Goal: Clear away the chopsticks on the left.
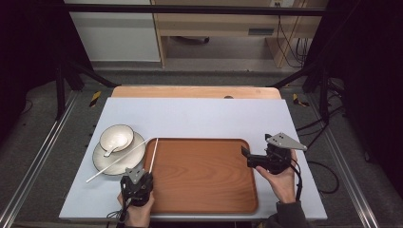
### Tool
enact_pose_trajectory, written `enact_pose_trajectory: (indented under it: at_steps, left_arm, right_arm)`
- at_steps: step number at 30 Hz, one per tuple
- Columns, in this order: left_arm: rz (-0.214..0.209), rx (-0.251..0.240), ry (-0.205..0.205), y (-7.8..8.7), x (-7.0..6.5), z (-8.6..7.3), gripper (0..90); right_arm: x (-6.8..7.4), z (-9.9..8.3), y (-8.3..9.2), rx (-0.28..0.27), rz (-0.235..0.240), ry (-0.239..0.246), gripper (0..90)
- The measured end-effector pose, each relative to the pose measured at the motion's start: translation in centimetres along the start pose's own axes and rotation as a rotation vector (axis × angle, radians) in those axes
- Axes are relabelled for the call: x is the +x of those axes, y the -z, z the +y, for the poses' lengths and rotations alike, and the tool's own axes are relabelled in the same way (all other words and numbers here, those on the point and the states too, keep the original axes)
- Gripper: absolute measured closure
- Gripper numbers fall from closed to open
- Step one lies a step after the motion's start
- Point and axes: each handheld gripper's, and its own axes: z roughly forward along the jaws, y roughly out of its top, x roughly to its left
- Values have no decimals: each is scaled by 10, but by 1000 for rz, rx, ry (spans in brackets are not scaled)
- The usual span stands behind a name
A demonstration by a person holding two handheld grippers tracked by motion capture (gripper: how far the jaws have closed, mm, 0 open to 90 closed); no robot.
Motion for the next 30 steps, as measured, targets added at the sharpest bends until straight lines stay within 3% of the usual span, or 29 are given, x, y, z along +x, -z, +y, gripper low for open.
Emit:
enact_pose_trajectory:
  at_steps: [12, 17, 19, 23, 25, 28, 30]
  left_arm:
    - [-2, 7, -6, 0, -1, 2, 791]
    - [-32, -38, -32, 9, 2, 8, 707]
    - [-40, -59, -66, 16, 2, 13, 661]
    - [-136, -99, -129, 25, 4, 27, 576]
    - [-152, -93, -204, 28, 7, 34, 507]
    - [-190, -92, -277, 33, 12, 42, 416]
    - [-231, -84, -305, 34, 16, 48, 396]
  right_arm:
    - [0, 0, 0, 1, -1, 1, 45]
    - [0, 0, 1, -4, -1, -2, 45]
    - [-1, 1, 2, -5, -2, -2, 45]
    - [-1, 1, 2, -7, -3, -4, 45]
    - [0, 0, 2, -7, 0, -7, 45]
    - [1, 0, 0, -1, 3, 0, 45]
    - [2, 0, 0, 0, 4, 0, 45]
